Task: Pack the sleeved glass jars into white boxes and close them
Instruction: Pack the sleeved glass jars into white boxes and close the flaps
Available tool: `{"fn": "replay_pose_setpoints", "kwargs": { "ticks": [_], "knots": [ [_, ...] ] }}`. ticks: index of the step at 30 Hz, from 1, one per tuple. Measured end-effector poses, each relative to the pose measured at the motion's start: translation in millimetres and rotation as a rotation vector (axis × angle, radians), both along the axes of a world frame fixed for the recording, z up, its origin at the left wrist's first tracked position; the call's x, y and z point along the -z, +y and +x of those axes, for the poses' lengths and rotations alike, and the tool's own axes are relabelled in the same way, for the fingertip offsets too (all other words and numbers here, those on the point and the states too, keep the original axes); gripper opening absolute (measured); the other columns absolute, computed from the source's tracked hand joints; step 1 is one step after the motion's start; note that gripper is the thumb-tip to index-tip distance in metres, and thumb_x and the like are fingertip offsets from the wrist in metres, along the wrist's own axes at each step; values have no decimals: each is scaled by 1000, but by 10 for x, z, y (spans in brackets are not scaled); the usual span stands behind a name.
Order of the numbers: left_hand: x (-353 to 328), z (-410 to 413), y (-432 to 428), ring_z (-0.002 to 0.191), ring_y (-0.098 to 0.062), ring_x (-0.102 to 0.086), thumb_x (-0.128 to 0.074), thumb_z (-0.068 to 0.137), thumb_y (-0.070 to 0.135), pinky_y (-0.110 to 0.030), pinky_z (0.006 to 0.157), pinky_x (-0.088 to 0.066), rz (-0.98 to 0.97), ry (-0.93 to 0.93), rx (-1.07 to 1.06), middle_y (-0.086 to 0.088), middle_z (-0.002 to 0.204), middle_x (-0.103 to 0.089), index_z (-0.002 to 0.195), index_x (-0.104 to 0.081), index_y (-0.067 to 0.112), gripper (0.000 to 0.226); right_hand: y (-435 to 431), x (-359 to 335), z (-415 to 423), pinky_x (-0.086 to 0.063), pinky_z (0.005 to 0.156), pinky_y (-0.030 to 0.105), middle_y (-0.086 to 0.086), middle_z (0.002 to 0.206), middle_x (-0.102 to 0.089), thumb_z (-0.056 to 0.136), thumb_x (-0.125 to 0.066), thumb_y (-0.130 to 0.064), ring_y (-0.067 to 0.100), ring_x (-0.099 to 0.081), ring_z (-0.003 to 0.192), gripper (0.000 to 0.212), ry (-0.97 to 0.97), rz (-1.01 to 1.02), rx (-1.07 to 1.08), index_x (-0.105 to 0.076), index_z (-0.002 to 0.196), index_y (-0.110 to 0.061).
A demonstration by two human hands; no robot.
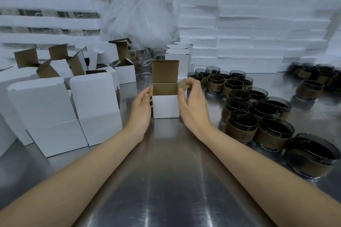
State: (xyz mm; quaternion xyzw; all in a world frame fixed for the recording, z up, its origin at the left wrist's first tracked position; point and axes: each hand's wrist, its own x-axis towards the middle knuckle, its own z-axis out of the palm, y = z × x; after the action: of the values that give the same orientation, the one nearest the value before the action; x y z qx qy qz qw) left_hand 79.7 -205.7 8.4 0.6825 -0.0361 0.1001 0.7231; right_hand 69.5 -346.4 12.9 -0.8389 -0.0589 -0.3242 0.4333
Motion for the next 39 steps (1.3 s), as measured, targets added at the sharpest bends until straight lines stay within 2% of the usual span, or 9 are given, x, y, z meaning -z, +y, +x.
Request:
{"fn": "replay_pose_setpoints", "kwargs": {
  "ticks": [5,9,13,18,22,31,33,36,39],
  "knots": [
    [-14,-37,7,123,4,-48,-41,100,44,-25,111,-34,124,-44,114,19,132,-54,131,-48,39,33,-16,-7,18,-38,77,25,0,109,-59,101,-36,-34,10,-55,93,31,140,2,-39,-57,110,-12],
    [4,-63,-9,102,21,-48,-57,94,37,4,75,-34,254,-79,89,26,118,-53,134,-37,42,45,-4,-64,-43,-40,74,33,3,96,-57,103,-29,-32,19,-53,88,33,154,-133,-23,-54,94,-13],
    [32,-56,-6,103,9,-47,-60,93,31,-3,80,-34,273,-87,51,19,124,-47,147,-24,30,65,-67,-229,-104,-39,81,39,7,115,-59,104,-24,-30,29,-55,104,39,117,-635,258,-57,112,-11],
    [37,-56,-12,113,-2,-43,-59,94,30,-18,91,-32,252,-76,24,15,126,-46,146,-24,30,63,-105,-311,-180,-29,99,59,16,146,-31,93,-38,-19,40,-29,132,42,465,-987,512,-45,133,-12],
    [46,-32,-5,124,-10,-43,-52,97,31,-24,95,-32,241,-51,-34,8,141,-44,148,-19,30,60,-168,-236,-182,-25,100,71,13,158,0,96,-38,-16,46,-9,141,50,655,-961,508,-31,145,-13],
    [80,-5,19,130,-6,-38,-48,100,29,-22,99,-27,255,-71,-67,8,146,-41,150,-16,32,60,-62,-192,-107,-45,71,33,12,160,10,78,-53,14,34,-12,142,61,184,-867,151,-38,133,-9],
    [77,-8,20,121,-1,-37,-47,100,28,-21,97,-27,256,-75,-70,9,142,-41,150,-16,32,59,-95,-142,-72,-50,83,38,9,161,5,78,-49,17,30,-10,145,64,107,-731,10,-39,136,-9],
    [76,-10,17,120,-3,-38,-46,101,25,-21,96,-27,249,-72,-75,8,140,-43,149,-17,33,57,-157,-55,-23,-21,117,33,10,159,-7,83,-56,8,26,-7,146,67,71,-410,-5,-36,144,-12],
    [77,-4,22,132,-11,-39,-45,101,23,-23,102,-29,240,-68,-58,5,145,-43,150,-15,32,58,-196,45,43,-9,119,45,12,157,-5,79,-69,-7,29,-2,145,82,146,-334,180,-26,148,-19]
  ]
}}
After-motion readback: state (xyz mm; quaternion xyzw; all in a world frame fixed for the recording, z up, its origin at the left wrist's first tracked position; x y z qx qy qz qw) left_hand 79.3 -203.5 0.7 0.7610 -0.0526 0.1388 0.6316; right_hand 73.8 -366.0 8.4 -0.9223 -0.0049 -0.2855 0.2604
